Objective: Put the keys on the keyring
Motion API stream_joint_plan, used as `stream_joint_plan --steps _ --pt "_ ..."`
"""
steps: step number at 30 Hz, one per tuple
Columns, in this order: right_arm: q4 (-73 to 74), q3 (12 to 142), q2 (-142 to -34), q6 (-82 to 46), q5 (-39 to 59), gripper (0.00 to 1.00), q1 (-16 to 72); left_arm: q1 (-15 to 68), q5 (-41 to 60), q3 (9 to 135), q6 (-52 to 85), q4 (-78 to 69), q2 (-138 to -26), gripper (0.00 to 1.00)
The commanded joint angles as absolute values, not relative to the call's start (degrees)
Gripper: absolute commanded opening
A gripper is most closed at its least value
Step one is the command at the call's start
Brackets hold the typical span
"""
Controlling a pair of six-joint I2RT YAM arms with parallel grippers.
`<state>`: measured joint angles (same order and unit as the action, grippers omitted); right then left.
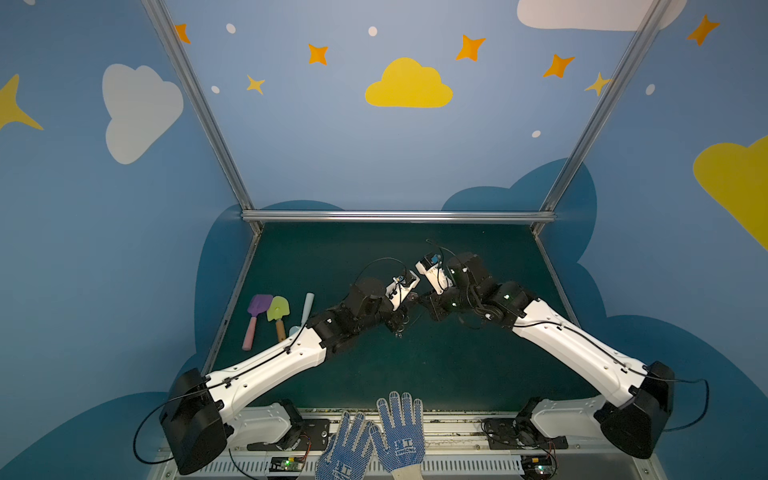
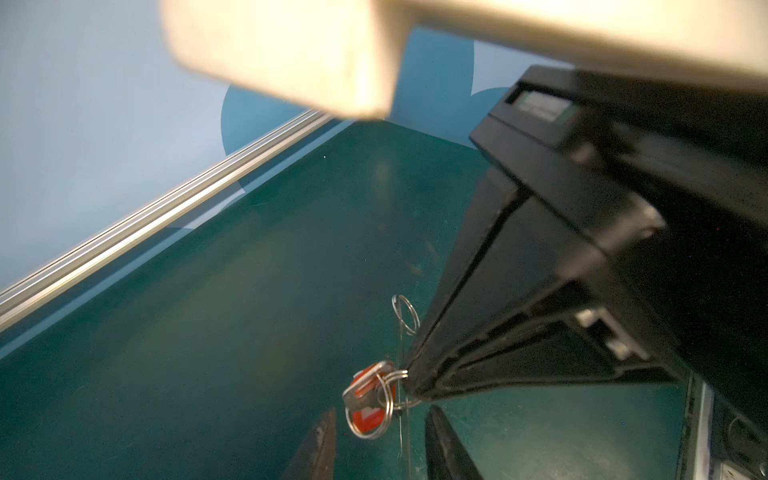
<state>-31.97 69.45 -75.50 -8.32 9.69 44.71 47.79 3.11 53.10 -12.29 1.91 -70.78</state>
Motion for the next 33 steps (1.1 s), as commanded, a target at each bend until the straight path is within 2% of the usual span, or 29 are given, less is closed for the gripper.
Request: stream_joint_plan --steps 1,8,12,18,23,33 --pt "-30.41 69.33 -74.2 -8.53 11.36 0.0 44.53 48.25 1.78 55.0 -14.65 2.45 -71.62 0.38" --pt "-30.27 69.18 -73.92 -8.23 13.0 0.0 44.62 48.25 1.55 55.66 -16.11 2.37 -72.3 0.34" --pt "-30.58 69.0 -73.76 -8.11 13.56 0.0 44.57 48.25 1.67 55.81 -16.38 2.63 -72.7 0.27" --pt "-30.95 68.73 -73.24 -8.01 13.72 0.0 44.58 48.26 1.41 56.07 -16.96 3.25 -72.84 0.11" --pt "-31.54 68.75 -72.74 -8.04 13.3 0.0 44.54 48.32 0.75 55.9 -17.04 3.49 -72.36 0.04" --pt "-31.24 68.35 -71.9 -10.02 14.27 0.0 42.08 48.24 1.31 53.85 -16.43 4.52 -69.0 0.04"
